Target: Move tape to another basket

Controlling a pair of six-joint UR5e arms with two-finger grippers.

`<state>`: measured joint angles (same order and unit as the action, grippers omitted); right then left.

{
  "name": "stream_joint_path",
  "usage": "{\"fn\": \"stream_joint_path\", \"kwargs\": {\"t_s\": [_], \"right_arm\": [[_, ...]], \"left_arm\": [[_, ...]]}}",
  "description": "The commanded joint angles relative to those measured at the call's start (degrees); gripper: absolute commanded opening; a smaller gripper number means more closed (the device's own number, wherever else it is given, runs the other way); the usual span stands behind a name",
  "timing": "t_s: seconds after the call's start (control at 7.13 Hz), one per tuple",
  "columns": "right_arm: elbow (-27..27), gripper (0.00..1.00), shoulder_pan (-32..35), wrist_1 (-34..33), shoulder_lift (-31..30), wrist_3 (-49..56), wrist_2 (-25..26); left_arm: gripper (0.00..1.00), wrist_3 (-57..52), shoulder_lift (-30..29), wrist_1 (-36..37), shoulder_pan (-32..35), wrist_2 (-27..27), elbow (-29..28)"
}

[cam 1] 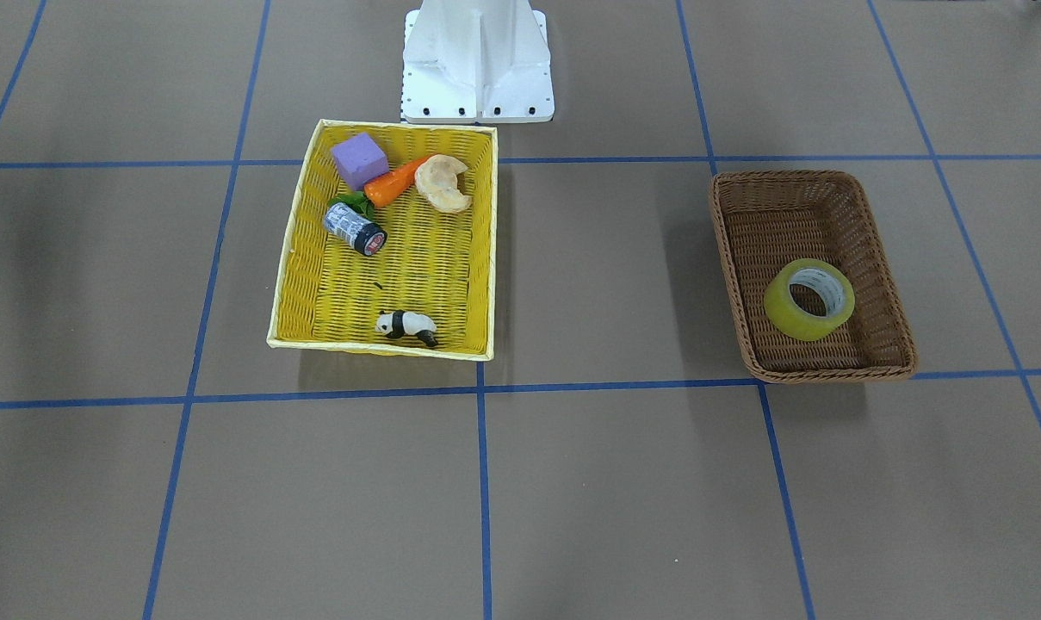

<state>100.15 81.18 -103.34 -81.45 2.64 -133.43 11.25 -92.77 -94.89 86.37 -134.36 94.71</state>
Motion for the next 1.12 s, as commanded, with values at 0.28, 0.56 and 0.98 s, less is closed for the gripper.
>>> {"fn": "stream_joint_path", "kwargs": {"t_s": [0.28,0.56,0.98], "right_arm": [[-0.13,1.0,0.64,0.42,-2.66,0.0,0.01],[2.05,1.0,1.78,0.42,-5.46,0.18,-0.34],[1.54,1.0,1.79,0.95,-8.9,0.35,0.01]], "left_arm": [[0.98,0.08,0.22,-0.21,-0.15,-3.01,0.03],[0.98,0.08,0.22,0.23,-0.24,-2.93,1.87],[0.98,0.08,0.05,-0.21,-0.24,-3.19,0.74]]}}
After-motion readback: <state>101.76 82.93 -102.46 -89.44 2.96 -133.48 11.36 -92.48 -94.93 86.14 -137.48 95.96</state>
